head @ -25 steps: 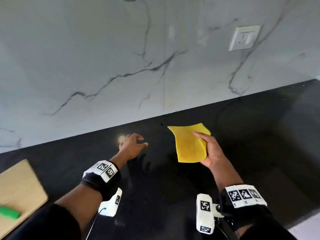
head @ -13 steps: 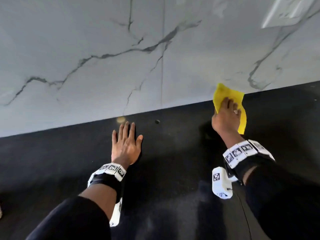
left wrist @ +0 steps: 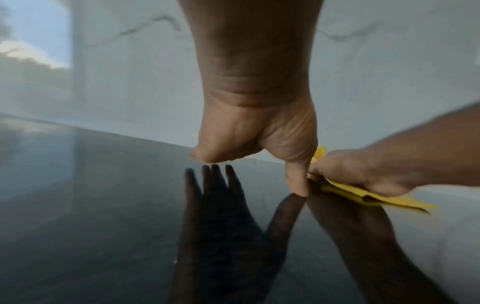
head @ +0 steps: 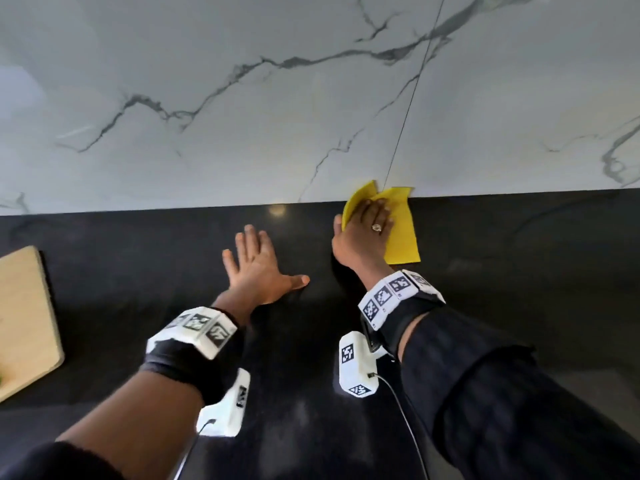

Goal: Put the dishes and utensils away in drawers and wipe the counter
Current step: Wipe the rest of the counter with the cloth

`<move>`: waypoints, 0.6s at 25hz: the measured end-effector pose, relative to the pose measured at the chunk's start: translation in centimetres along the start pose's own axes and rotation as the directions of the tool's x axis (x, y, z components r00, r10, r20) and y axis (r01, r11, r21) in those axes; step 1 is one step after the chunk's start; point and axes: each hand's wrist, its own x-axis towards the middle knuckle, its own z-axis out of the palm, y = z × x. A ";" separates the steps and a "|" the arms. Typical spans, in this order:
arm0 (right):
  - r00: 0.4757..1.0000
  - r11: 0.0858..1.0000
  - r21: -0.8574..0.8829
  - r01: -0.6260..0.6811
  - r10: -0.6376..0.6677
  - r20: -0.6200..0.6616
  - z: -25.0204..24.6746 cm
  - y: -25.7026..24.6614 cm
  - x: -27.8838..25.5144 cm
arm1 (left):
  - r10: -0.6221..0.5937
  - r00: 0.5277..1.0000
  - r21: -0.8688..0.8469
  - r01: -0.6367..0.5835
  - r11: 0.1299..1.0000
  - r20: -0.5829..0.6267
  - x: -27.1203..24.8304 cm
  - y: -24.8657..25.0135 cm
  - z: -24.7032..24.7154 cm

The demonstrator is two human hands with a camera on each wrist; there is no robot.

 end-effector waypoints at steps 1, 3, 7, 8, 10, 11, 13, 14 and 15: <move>0.995 0.994 -0.035 0.101 -0.100 0.026 0.6 -1.1 -1.0 | -0.090 0.995 0.004 0.090 0.996 0.035 -0.6 -2.0 -0.5; 0.936 0.935 -0.084 0.343 -0.333 0.115 1.6 -2.4 -3.1 | -0.146 0.983 0.039 0.143 0.989 0.111 -1.4 -5.1 -1.4; 0.850 0.861 0.093 0.500 -0.509 0.137 1.4 -0.5 -5.2 | -0.054 0.980 0.054 0.044 0.998 0.192 -1.4 -6.3 -2.0; 0.905 0.906 0.061 0.419 -0.422 0.055 1.5 0.0 -4.6 | -0.051 0.976 0.047 0.042 0.998 0.210 -1.5 -6.2 -2.0; 0.984 0.985 -0.018 0.170 -0.171 -0.060 1.8 -1.1 -3.1 | -0.043 0.972 0.045 0.033 0.998 0.232 -1.2 -6.5 -2.1; 0.997 0.998 -0.018 0.054 -0.055 -0.058 2.3 -3.0 -2.4 | -0.040 0.971 0.043 0.031 0.999 0.237 -1.0 -6.7 -2.1; 0.999 0.999 0.036 -0.032 0.032 0.011 3.4 -8.0 -1.9 | -0.027 0.974 0.034 0.020 0.999 0.224 -0.7 -6.9 -1.9; 0.998 0.999 0.028 0.023 -0.024 0.056 4.2 -10.2 -2.1 | -0.025 0.976 0.022 0.020 1.000 0.215 -0.6 -6.9 -1.7; 0.986 0.991 -0.017 0.134 -0.132 0.097 5.1 -11.7 -2.5 | -0.020 0.979 0.010 0.018 1.000 0.204 -0.6 -7.0 -1.6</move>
